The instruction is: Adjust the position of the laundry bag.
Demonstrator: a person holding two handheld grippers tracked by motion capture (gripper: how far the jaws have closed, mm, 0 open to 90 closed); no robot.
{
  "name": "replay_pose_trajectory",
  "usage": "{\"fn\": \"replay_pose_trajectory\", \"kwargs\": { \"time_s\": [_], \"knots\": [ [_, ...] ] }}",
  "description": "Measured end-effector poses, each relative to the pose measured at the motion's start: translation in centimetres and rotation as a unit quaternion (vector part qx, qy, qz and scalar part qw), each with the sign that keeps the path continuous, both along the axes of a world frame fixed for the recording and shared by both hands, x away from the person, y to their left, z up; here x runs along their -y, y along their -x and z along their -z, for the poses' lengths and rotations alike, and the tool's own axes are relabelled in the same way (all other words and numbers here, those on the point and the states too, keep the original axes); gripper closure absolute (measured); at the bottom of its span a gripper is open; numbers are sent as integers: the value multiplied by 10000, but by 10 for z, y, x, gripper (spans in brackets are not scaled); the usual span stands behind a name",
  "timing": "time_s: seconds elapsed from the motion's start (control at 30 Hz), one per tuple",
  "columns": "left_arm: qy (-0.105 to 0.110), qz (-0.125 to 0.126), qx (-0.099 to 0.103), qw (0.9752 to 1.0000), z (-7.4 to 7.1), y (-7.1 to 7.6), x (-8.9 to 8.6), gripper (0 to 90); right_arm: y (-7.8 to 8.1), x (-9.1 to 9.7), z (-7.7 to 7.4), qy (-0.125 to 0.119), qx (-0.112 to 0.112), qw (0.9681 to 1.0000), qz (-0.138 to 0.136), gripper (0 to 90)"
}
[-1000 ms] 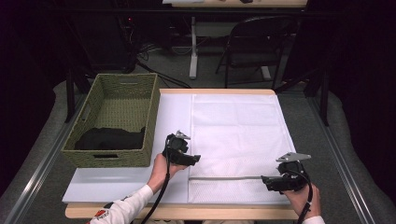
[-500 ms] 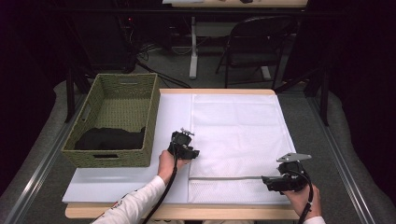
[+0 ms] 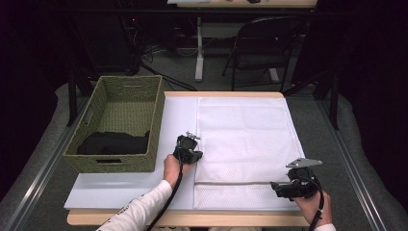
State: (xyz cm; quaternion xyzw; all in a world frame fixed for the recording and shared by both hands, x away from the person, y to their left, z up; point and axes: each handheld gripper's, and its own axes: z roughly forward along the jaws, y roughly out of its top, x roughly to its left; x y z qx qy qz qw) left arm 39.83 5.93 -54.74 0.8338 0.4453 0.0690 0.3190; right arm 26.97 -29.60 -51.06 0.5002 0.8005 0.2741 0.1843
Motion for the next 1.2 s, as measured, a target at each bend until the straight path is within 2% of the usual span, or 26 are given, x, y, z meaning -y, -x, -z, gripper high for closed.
{"fn": "replay_pose_trajectory", "kwargs": {
  "time_s": [0.17,0.47,0.7,0.9,1.0,1.03,1.1,1.2],
  "knots": [
    [111,-151,26,9998,-2,-1,-10,889,-1,6,0,-20,-16,9998,172,139],
    [81,-316,92,9994,-3,2,-28,889,-1,6,0,7,-80,9996,273,145],
    [5,-349,127,9993,-2,7,-38,889,-6,8,0,-107,-105,9991,388,162],
    [-26,-376,171,9991,-1,10,-42,889,-17,5,0,-156,-105,9989,433,205],
    [-58,-371,166,9992,0,12,-45,888,-31,13,2,-252,-210,9975,621,245],
    [-71,-374,167,9991,0,12,-45,888,-31,13,2,-252,-210,9975,621,245],
    [-63,-410,185,9990,0,13,-46,888,-36,19,3,-494,-250,9956,754,274],
    [-102,-414,213,9989,1,15,-48,888,-46,25,7,-485,-281,9943,907,334]
  ]
}}
